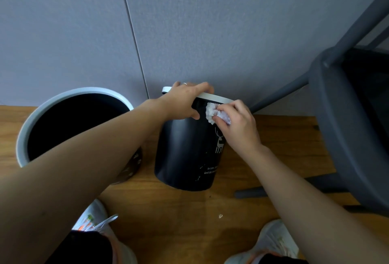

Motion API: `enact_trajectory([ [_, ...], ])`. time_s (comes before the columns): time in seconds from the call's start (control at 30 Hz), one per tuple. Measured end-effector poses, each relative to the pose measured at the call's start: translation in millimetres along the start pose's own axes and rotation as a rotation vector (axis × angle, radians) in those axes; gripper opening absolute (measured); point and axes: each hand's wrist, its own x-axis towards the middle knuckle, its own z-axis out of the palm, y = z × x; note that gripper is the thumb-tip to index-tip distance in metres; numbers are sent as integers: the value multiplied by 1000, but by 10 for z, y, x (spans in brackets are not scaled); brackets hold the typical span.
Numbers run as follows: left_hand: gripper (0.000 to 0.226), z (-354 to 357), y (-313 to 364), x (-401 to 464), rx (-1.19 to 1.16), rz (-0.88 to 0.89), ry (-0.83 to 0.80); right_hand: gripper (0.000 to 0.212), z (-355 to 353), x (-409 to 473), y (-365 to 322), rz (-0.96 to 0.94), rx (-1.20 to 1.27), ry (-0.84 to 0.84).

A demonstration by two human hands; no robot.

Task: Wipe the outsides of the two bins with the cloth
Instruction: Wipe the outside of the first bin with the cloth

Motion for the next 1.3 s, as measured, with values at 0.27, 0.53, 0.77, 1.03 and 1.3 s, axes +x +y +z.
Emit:
enact_trajectory([
  [0.27, 67, -93, -111, -83, -189, -36, -2, 23, -36, -6, -21, 25, 37, 12],
  [0.53, 66, -85, -102, -15, -46, 2, -41, 23, -15, 47, 22, 11, 19, -5],
  [0.77, 83, -91, -188, -60, 60, -10, -70, 26, 152, -215, -61, 39, -15, -168],
  [1.03, 85, -70, -232, -76, 63, -32, -40, 20, 223, -478, -141, -130, -1, -278],
  [1.3, 86, -67, -223, -96, 81, -26, -30, 22, 214, -108, -116, -14, -75, -142],
])
